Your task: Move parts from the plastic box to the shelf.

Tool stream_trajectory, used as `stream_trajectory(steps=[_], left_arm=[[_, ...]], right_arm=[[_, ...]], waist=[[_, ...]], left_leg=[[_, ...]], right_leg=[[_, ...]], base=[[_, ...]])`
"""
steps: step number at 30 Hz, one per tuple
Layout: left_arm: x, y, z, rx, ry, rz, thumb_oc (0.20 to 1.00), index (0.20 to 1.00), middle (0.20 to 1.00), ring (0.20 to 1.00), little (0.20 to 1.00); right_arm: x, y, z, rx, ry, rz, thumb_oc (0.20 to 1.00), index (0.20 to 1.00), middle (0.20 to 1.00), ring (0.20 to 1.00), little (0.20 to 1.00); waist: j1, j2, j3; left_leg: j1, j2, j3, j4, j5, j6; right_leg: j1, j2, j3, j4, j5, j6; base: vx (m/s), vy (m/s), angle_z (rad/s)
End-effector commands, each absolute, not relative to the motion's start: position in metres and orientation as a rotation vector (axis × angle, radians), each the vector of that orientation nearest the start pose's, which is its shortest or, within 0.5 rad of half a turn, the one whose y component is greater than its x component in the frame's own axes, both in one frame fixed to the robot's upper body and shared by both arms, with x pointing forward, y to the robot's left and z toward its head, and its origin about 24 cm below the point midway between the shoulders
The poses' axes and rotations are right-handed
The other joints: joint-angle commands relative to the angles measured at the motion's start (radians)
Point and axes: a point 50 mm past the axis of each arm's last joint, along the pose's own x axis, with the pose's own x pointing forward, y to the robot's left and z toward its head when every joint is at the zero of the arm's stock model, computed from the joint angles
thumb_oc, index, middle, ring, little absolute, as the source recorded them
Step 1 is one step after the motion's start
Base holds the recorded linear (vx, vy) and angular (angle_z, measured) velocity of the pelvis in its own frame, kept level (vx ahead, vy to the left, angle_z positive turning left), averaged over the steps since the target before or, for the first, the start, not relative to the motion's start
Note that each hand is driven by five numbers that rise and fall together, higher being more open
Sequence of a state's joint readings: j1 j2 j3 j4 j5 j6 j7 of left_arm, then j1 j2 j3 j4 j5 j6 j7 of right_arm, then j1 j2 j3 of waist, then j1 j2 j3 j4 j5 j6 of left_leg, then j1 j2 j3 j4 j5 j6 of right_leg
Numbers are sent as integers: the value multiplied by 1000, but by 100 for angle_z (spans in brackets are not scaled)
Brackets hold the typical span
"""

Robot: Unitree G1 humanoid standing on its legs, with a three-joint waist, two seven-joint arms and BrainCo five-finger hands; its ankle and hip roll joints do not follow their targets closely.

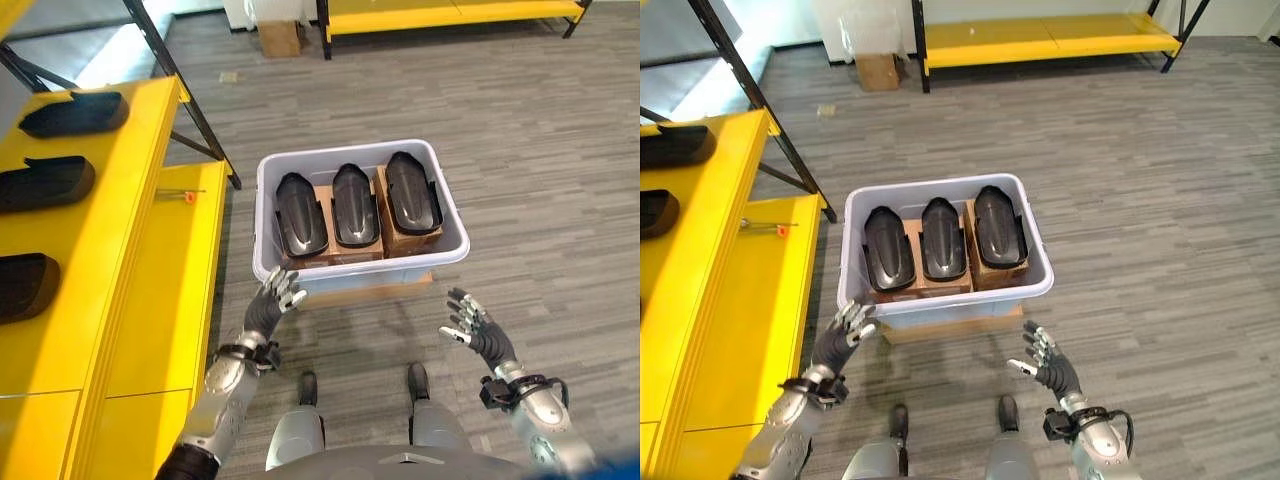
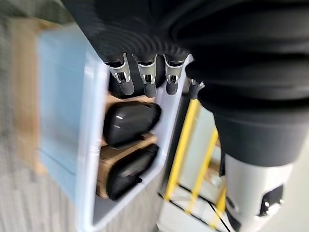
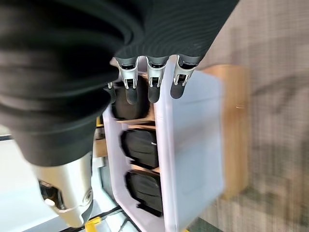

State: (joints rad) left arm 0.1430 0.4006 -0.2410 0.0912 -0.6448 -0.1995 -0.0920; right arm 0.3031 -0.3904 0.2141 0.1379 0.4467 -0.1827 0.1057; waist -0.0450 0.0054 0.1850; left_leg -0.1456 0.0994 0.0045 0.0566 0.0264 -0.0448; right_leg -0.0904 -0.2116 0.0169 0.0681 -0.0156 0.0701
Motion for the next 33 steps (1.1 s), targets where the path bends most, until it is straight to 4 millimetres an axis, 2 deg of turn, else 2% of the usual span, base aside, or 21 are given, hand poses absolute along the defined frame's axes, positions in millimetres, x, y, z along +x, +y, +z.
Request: stream_trajectory(steps=[1, 6, 7, 9, 14, 16, 17, 18, 22, 23, 26, 30, 33], left_arm=[[208, 192, 15, -263, 48, -165, 1000, 1000, 1000, 1000, 1000], [205, 194, 14, -258, 57, -158, 1000, 1000, 1000, 1000, 1000], [204, 195, 14, -259, 58, -153, 1000, 1000, 1000, 1000, 1000], [204, 196, 16, -263, 50, -147, 1000, 1000, 1000, 1000, 1000], [208, 202, 28, -266, -13, -125, 1000, 1000, 1000, 1000, 1000], [209, 204, 32, -266, -33, -121, 1000, 1000, 1000, 1000, 1000], [213, 204, 39, -267, -68, -122, 1000, 1000, 1000, 1000, 1000], [213, 204, 39, -267, -69, -122, 1000, 1000, 1000, 1000, 1000], [219, 204, 49, -278, -119, -118, 1000, 1000, 1000, 1000, 1000], [221, 204, 55, -284, -144, -116, 1000, 1000, 1000, 1000, 1000], [226, 202, 69, -301, -203, -129, 1000, 1000, 1000, 1000, 1000], [229, 202, 81, -320, -250, -136, 1000, 1000, 1000, 1000, 1000], [230, 201, 87, -332, -274, -147, 1000, 1000, 1000, 1000, 1000]], right_arm=[[192, -199, 4, 61, 119, 189, 1000, 1000, 1000, 1000, 1000], [199, -199, 18, 66, 50, 186, 1000, 1000, 1000, 1000, 1000], [205, -201, 33, 45, -23, 181, 1000, 1000, 1000, 1000, 1000], [210, -203, 44, 22, -75, 168, 1000, 1000, 1000, 1000, 1000], [224, -204, 91, -49, -308, 151, 1000, 1000, 1000, 1000, 1000], [229, -205, 104, -97, -369, 140, 1000, 1000, 1000, 1000, 1000], [235, -202, 121, -138, -450, 142, 1000, 1000, 1000, 1000, 1000], [235, -202, 121, -138, -451, 142, 1000, 1000, 1000, 1000, 1000], [253, -189, 151, -182, -585, 148, 1000, 1000, 1000, 1000, 1000], [263, -182, 170, -229, -667, 147, 1000, 1000, 1000, 1000, 1000], [285, -162, 205, -301, -791, 135, 1000, 1000, 1000, 1000, 1000], [306, -150, 227, -338, -830, 108, 1000, 1000, 1000, 1000, 1000], [318, -149, 239, -369, -839, 77, 1000, 1000, 1000, 1000, 1000]], waist=[[7, -8, -38], [3, -20, -41], [3, -23, -39], [3, -23, -38], [4, -26, -32], [7, -28, -29], [10, -29, -22], [10, -29, -22], [27, -29, -3], [41, -27, 9], [67, -20, 36], [93, -9, 63], [111, 3, 84]], left_leg=[[-71, 52, -9, 63, 11, -29], [-99, 47, -5, 74, 5, -25], [-106, 49, -2, 69, 7, -25], [-115, 51, -3, 64, 13, -27], [-134, 56, -3, 44, 28, -32], [-144, 57, -5, 43, 31, -33], [-156, 57, -7, 43, 35, -36], [-157, 57, -7, 44, 34, -36], [-178, 53, -10, 47, 38, -37], [-190, 51, -13, 47, 42, -37], [-216, 47, -18, 42, 57, -39], [-236, 44, -27, 32, 72, -40], [-249, 40, -34, 26, 82, -39]], right_leg=[[101, -69, 13, -65, 0, 99], [73, -80, 11, -69, 10, 106], [64, -83, 9, -75, 16, 108], [52, -82, 8, -76, 17, 108], [20, -79, 12, -85, 23, 109], [8, -79, 13, -83, 23, 109], [-7, -78, 17, -80, 22, 108], [-8, -77, 17, -79, 22, 108], [-38, -78, 24, -70, 23, 105], [-55, -77, 26, -65, 24, 102], [-92, -76, 35, -54, 29, 97], [-122, -72, 38, -41, 32, 92], [-143, -72, 40, -34, 34, 90]], base=[[66, 140, -50], [17, 24, -2], [0, 0, 0], [-13, -6, -4], [-21, -4, -2], [-44, -15, -5], [-41, -17, -6], [-53, -13, -3], [-63, -3, 3], [-87, -8, -4], [-106, -2, -5], [-66, -9, 2], [-52, 1, 3]])
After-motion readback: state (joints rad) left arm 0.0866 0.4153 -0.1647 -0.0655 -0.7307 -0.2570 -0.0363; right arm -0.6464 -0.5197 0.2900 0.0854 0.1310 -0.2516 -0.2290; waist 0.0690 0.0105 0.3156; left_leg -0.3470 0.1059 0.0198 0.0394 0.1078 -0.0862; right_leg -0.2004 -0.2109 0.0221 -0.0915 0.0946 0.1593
